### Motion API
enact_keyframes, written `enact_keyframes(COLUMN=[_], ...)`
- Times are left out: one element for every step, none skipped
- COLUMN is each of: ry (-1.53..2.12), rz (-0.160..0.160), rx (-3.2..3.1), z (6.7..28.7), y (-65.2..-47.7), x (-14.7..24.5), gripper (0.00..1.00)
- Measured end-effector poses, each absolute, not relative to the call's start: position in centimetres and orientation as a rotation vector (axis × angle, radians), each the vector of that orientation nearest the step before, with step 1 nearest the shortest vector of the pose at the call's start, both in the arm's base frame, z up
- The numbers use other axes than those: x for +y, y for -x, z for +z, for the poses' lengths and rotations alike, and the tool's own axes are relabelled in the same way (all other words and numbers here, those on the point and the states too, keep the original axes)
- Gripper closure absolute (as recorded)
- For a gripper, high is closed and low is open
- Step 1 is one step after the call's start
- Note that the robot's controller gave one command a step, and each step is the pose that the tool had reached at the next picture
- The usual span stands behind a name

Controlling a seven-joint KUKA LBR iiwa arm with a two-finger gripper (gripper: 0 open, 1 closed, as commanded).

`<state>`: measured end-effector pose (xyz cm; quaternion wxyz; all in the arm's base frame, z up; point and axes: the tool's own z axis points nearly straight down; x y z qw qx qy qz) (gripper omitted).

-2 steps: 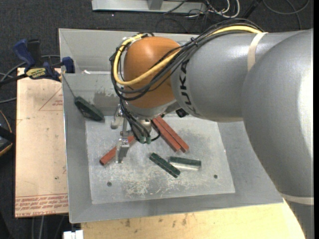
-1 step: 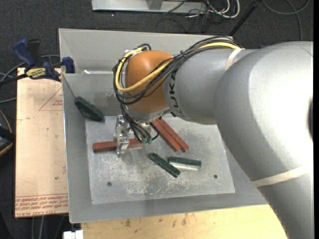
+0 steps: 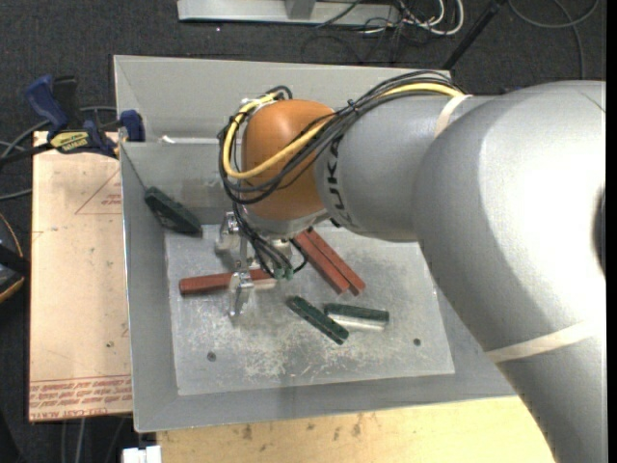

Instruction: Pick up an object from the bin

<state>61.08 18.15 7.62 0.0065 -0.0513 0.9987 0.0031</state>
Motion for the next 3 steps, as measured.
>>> enact_keyframes(ry=[0.159, 0.159, 0.338], rz=[0.013, 0.013, 0.003], rx=[3.118, 3.118, 3.114], z=[7.9, 7.9, 22.7], y=[-61.3, -61.3, -64.1], x=[18.2, 18.2, 17.5], gripper=[1.00, 1.00, 1.00])
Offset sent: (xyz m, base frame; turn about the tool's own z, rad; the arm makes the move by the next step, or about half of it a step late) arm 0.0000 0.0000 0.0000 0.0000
